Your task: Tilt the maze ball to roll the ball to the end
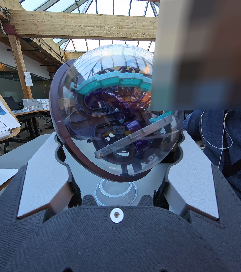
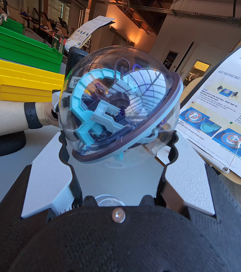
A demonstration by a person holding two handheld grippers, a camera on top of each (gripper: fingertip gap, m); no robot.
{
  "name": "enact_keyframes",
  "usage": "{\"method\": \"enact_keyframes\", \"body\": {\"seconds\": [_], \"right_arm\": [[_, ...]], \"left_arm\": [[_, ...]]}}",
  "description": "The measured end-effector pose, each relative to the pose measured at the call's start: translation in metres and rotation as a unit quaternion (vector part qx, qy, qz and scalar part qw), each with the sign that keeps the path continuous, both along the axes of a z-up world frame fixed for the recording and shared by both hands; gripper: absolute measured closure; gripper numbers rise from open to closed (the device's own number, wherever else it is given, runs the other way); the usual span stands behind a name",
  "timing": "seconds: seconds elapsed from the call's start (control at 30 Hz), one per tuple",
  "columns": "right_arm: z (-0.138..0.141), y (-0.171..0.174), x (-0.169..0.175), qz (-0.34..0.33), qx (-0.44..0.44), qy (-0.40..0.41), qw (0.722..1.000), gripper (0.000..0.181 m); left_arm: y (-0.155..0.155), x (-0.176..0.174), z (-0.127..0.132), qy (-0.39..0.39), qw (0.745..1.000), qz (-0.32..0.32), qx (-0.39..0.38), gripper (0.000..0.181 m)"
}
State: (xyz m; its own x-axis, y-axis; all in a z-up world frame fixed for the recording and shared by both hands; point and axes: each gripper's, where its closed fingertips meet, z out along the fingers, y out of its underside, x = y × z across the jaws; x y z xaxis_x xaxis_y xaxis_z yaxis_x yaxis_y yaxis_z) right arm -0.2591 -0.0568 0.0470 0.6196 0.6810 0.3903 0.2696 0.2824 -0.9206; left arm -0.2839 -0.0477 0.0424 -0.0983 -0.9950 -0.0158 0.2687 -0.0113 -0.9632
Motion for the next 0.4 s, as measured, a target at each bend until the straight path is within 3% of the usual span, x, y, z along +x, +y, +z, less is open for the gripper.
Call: {"method": "enact_keyframes", "body": {"seconds": [0.4], "right_arm": [[-0.013, -0.005, 0.013, -0.016, -0.017, -0.002, 1.0, 0.041]], "left_arm": [[-0.004, 0.014, -0.018, 0.017, 0.999, -0.025, -0.028, 0.031]]}}
